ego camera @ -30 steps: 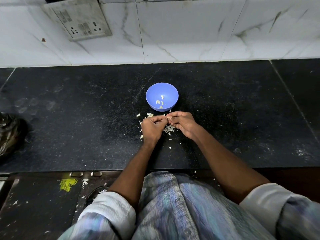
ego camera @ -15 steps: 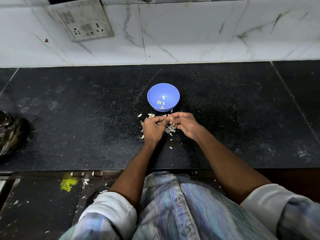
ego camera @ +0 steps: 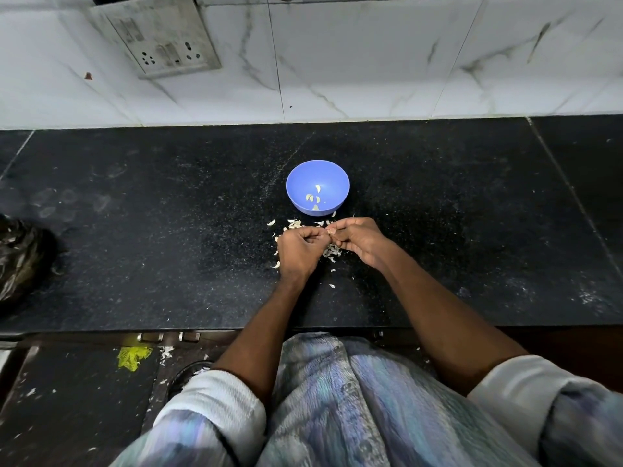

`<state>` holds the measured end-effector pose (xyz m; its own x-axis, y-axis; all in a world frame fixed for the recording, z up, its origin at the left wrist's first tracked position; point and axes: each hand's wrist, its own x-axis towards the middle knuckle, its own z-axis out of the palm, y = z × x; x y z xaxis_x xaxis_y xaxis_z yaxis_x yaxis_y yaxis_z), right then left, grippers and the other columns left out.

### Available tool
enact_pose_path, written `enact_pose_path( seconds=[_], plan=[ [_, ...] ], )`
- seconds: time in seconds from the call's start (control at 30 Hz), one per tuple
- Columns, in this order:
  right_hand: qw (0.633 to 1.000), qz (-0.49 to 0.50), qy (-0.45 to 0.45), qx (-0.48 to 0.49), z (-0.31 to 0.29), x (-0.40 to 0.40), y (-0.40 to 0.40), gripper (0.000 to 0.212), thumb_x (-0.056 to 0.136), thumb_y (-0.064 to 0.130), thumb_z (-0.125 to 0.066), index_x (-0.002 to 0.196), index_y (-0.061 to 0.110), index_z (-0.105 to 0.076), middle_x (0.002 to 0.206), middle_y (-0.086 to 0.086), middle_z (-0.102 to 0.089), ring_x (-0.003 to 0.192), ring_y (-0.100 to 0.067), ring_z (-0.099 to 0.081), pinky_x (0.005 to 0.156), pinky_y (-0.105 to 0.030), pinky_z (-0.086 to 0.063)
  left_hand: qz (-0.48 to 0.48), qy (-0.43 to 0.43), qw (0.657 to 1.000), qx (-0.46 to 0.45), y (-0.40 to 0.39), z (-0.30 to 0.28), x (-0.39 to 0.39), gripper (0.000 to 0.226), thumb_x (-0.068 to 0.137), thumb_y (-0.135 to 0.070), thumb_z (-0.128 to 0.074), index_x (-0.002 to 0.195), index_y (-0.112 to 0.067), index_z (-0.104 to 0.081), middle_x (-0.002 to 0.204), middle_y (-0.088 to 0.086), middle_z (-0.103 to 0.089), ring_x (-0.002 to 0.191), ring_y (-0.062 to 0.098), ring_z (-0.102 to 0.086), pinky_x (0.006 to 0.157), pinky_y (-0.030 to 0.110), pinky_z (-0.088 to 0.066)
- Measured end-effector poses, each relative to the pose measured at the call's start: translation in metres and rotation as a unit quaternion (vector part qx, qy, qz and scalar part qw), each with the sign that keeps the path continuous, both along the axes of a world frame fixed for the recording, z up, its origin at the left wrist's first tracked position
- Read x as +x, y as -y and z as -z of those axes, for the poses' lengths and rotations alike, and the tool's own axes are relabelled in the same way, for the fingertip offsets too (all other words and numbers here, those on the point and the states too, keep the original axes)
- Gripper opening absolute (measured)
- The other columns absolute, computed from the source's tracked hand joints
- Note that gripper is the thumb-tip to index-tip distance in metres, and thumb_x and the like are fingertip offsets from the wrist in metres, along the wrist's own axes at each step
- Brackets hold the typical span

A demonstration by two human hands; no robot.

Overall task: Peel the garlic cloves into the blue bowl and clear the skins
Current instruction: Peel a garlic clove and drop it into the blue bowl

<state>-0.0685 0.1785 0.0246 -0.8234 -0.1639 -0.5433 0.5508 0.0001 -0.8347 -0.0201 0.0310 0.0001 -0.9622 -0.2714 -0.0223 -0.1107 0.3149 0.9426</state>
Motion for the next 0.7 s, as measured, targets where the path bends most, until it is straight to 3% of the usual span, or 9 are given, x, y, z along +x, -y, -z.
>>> enact_pose_path(
  seconds=[0.1, 0.17, 0.27, 0.4, 0.5, 0.6, 0.7],
  plan=[
    [1.0, 0.004, 0.004, 0.005, 0.002, 0.0, 0.001, 0.014, 0.09, -0.01, -0.067, 0.09, 0.001, -0.075, 0.074, -0.007, -0.071, 0.059, -0.01, -0.057, 0.069, -0.024, -0.055, -0.002, -0.008, 1.0, -0.014, -0.002, 0.001, 0.001, 0.008, 0.084, -0.021, -0.082, 0.078, -0.017, -0.084, 0.062, -0.004, -0.073, 0.053, -0.002, -0.052, 0.057, 0.018, -0.05],
    [1.0, 0.007, 0.01, 0.004, 0.004, 0.0, 0.002, 0.015, 0.09, -0.011, -0.066, 0.089, 0.002, -0.074, 0.072, -0.005, -0.072, 0.059, -0.011, -0.056, 0.068, -0.023, -0.056, -0.003, -0.007, 1.0, -0.016, -0.003, 0.001, 0.002, 0.008, 0.084, -0.02, -0.082, 0.076, -0.018, -0.084, 0.062, -0.005, -0.073, 0.054, -0.002, -0.052, 0.058, 0.018, -0.05],
    [1.0, 0.011, 0.022, -0.001, 0.007, 0.0, 0.001, 0.015, 0.09, -0.011, -0.067, 0.089, 0.002, -0.074, 0.073, -0.006, -0.072, 0.063, -0.011, -0.056, 0.067, -0.022, -0.056, -0.01, -0.006, 0.999, -0.031, -0.005, 0.004, 0.002, 0.01, 0.082, -0.02, -0.083, 0.073, -0.018, -0.083, 0.061, -0.009, -0.072, 0.055, -0.002, -0.054, 0.059, 0.022, -0.053],
    [0.999, 0.008, 0.029, -0.015, 0.01, -0.002, 0.002, 0.015, 0.09, -0.011, -0.067, 0.089, 0.002, -0.074, 0.078, -0.008, -0.072, 0.066, -0.013, -0.058, 0.067, -0.021, -0.056, -0.011, -0.024, 0.997, -0.066, -0.006, 0.008, 0.001, 0.024, 0.085, -0.026, -0.079, 0.064, -0.016, -0.074, 0.053, -0.003, -0.058, 0.054, 0.002, -0.042, 0.056, 0.032, -0.047],
    [0.999, 0.017, 0.025, -0.031, 0.011, -0.004, 0.0, 0.014, 0.091, -0.01, -0.066, 0.093, 0.001, -0.074, 0.076, -0.007, -0.073, 0.065, -0.012, -0.059, 0.066, -0.02, -0.056, -0.007, -0.021, 0.999, -0.039, -0.004, 0.009, 0.0, 0.018, 0.088, -0.029, -0.076, 0.075, -0.018, -0.082, 0.062, 0.0, -0.069, 0.057, 0.003, -0.052, 0.057, 0.031, -0.05],
    [0.999, 0.018, 0.021, -0.045, 0.012, -0.006, -0.001, 0.018, 0.093, -0.011, -0.063, 0.107, -0.005, -0.072, 0.081, -0.009, -0.074, 0.065, -0.01, -0.066, 0.069, -0.02, -0.057, -0.013, 0.014, 0.999, 0.029, -0.002, 0.008, -0.002, 0.011, 0.091, -0.02, -0.077, 0.093, -0.014, -0.086, 0.077, -0.005, -0.08, 0.067, 0.003, -0.069, 0.064, 0.022, -0.055],
    [0.998, 0.004, 0.021, -0.067, 0.013, -0.005, -0.003, 0.022, 0.093, -0.011, -0.063, 0.114, -0.007, -0.07, 0.095, -0.015, -0.075, 0.077, -0.014, -0.072, 0.074, -0.021, -0.059, -0.028, 0.027, 0.998, 0.051, -0.003, 0.006, -0.002, 0.01, 0.092, -0.014, -0.076, 0.09, -0.01, -0.084, 0.074, -0.004, -0.079, 0.062, 0.0, -0.067, 0.062, 0.017, -0.052]
  ],
)
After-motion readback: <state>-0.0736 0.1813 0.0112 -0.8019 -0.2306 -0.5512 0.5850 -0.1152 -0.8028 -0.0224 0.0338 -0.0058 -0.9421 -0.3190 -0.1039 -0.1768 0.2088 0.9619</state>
